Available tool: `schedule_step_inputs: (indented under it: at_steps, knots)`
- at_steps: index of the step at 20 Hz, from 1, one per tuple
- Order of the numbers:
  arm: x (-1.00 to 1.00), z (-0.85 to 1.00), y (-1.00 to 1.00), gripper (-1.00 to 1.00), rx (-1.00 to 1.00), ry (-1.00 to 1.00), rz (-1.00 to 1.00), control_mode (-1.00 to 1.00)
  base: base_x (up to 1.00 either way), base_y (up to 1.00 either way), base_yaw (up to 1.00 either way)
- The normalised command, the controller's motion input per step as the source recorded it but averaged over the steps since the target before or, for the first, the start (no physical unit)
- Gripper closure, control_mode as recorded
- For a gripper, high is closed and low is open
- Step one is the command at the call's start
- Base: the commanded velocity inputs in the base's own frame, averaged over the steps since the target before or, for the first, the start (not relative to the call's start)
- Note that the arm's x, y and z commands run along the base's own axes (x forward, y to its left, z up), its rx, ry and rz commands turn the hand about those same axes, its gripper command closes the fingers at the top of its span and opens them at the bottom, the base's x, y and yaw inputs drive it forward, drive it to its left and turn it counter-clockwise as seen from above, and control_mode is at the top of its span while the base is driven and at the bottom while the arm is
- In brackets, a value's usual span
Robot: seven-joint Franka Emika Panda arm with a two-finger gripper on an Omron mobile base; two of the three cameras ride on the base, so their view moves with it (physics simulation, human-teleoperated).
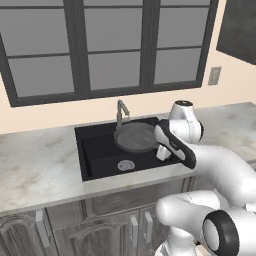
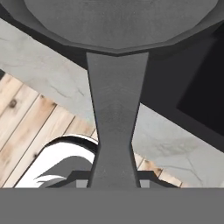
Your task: Move the pot and pan from the stove into the sink.
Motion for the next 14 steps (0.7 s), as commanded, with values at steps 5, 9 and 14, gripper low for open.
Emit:
schedule_step_inputs:
  at_steps: [5, 9, 14]
  knots:
    - [0.42, -0.18, 0.0, 1.0, 0.0, 0.1, 0.02, -1.0, 0.0, 0.0, 0.0]
    - [0.42, -0.17, 0.0, 1.0, 0.0, 0.05, 0.02, -1.0, 0.0, 0.0, 0.0]
    - [0.44, -0.23, 0.0, 1.0, 0.0, 0.05, 0.02, -1.0, 0.0, 0.0, 0.0]
